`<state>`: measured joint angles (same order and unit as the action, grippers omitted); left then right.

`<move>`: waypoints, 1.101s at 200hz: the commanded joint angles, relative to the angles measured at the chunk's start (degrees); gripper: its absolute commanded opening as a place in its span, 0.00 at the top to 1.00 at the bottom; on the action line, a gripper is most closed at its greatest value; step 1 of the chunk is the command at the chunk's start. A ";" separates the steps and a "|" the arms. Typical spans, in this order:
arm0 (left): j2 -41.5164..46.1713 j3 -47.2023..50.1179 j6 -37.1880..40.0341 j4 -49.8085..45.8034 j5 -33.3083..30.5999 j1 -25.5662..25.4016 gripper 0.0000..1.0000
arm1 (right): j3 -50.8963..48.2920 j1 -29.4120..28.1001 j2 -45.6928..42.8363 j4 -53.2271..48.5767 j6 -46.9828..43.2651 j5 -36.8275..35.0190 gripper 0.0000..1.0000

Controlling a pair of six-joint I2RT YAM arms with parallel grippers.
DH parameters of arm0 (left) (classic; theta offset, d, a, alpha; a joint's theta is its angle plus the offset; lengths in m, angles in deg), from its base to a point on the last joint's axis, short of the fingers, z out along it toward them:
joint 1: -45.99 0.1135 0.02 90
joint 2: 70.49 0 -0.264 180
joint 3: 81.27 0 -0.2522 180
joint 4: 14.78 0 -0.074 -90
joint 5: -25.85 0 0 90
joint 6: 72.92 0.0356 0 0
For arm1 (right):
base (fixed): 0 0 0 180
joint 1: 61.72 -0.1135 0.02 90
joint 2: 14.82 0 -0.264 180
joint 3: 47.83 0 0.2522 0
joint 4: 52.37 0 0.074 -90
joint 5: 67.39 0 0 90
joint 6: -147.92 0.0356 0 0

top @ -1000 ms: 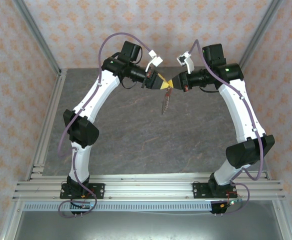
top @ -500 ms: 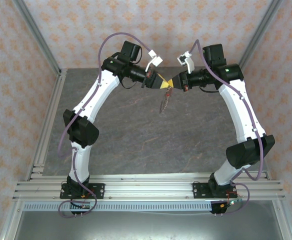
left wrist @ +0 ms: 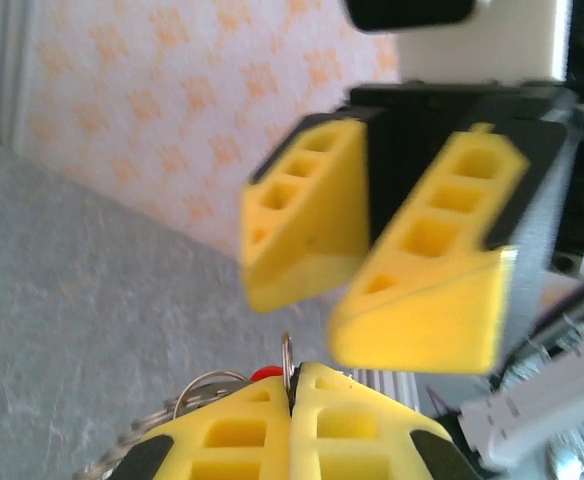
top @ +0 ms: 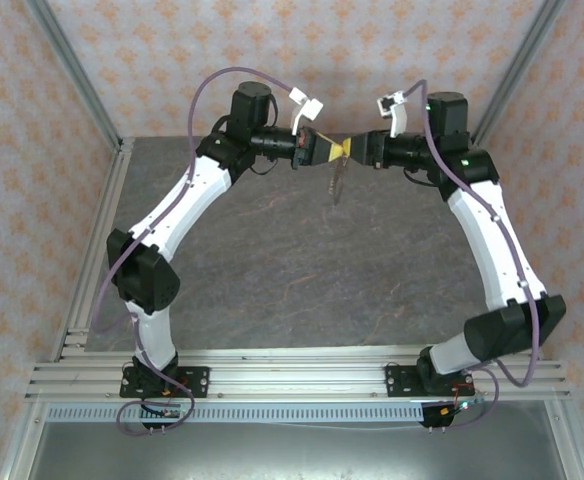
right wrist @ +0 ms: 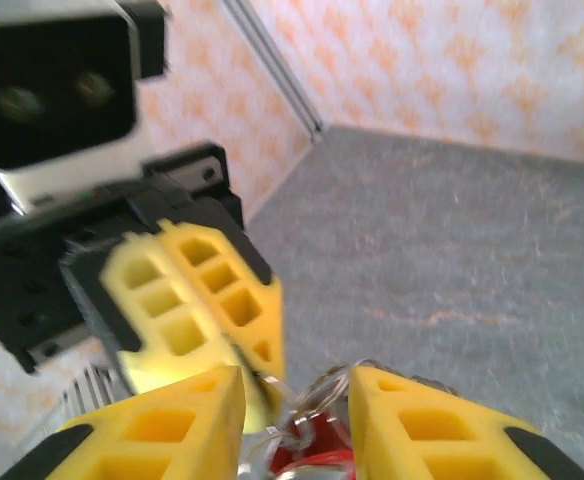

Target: Put the keys on the keyring

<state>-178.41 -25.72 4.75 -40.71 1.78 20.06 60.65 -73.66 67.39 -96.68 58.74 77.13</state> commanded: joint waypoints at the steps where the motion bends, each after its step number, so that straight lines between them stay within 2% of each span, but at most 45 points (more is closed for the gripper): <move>1: 2.85 3.80 -10.61 18.84 -7.24 -0.61 1.00 | -3.98 0.23 -6.87 15.03 8.03 -5.60 0.66; 56: 5.55 9.44 -22.79 35.41 -15.72 -0.61 1.00 | -18.99 0.96 -14.17 34.78 18.90 -19.33 0.64; 77: 6.48 10.74 -23.85 36.70 -19.11 -0.61 1.00 | -21.37 0.96 -14.15 38.26 20.92 -21.53 0.64; 110: 9.80 17.82 -23.40 44.22 -25.64 -0.77 1.00 | -22.74 1.01 -13.91 40.60 22.29 -22.85 0.64; 137: 11.45 19.86 -21.46 44.70 -26.44 -0.70 1.00 | -23.39 0.98 -13.18 42.61 23.41 -23.05 0.64; 155: 11.49 20.78 -21.93 48.70 -25.03 -0.61 1.00 | -23.27 1.03 -12.35 43.87 24.15 -22.66 0.64; 220: 10.80 20.18 -25.05 55.36 -21.47 -0.56 1.00 | -22.17 1.03 -9.89 50.36 26.36 -10.04 0.62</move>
<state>-168.85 -5.48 -18.92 7.66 -22.17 19.36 37.77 -73.11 57.49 -52.18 83.94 60.46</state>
